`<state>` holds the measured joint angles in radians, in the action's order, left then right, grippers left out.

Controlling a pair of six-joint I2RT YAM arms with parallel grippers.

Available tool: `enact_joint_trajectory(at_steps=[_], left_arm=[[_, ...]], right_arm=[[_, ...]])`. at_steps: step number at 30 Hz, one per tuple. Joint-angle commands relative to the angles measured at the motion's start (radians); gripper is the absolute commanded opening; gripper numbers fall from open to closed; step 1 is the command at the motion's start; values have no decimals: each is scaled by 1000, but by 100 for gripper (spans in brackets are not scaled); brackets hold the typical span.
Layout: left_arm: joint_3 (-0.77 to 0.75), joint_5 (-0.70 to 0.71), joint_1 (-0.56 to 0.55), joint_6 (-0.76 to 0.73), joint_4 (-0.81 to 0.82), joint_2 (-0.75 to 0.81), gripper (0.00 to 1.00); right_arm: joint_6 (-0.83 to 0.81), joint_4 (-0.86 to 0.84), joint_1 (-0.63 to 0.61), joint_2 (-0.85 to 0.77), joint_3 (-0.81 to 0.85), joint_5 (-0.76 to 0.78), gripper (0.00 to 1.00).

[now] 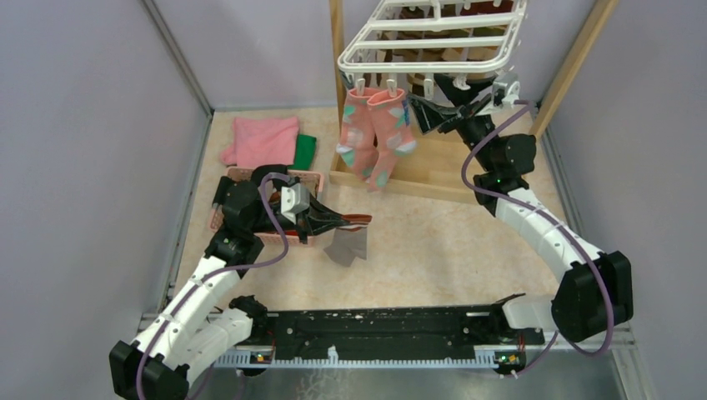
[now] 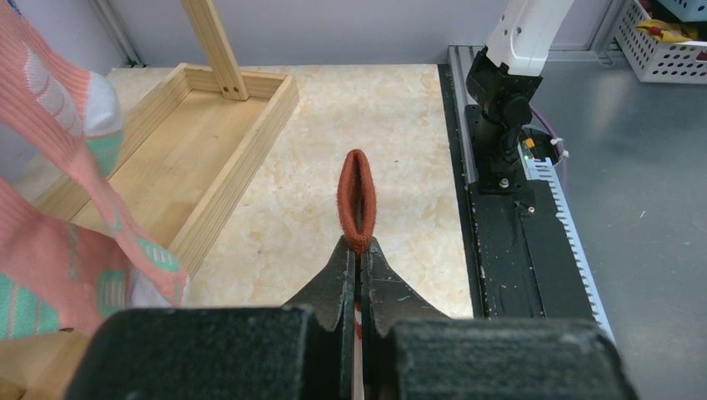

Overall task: Clip the socks to the hanger
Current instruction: Open the clamp at the hanger.

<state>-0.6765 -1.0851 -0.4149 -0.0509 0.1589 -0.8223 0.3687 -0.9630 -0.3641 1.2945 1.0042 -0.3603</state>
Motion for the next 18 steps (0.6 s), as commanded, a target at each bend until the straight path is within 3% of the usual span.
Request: enact_joint_trajectory(at_steps=[1, 18], left_arm=[[5, -33, 8, 4, 62, 4, 1], [6, -41, 17, 16, 72, 6, 1]], right_arm=[[78, -97, -10, 15, 58, 9, 87], [197, -256, -10, 92, 84, 10, 87]])
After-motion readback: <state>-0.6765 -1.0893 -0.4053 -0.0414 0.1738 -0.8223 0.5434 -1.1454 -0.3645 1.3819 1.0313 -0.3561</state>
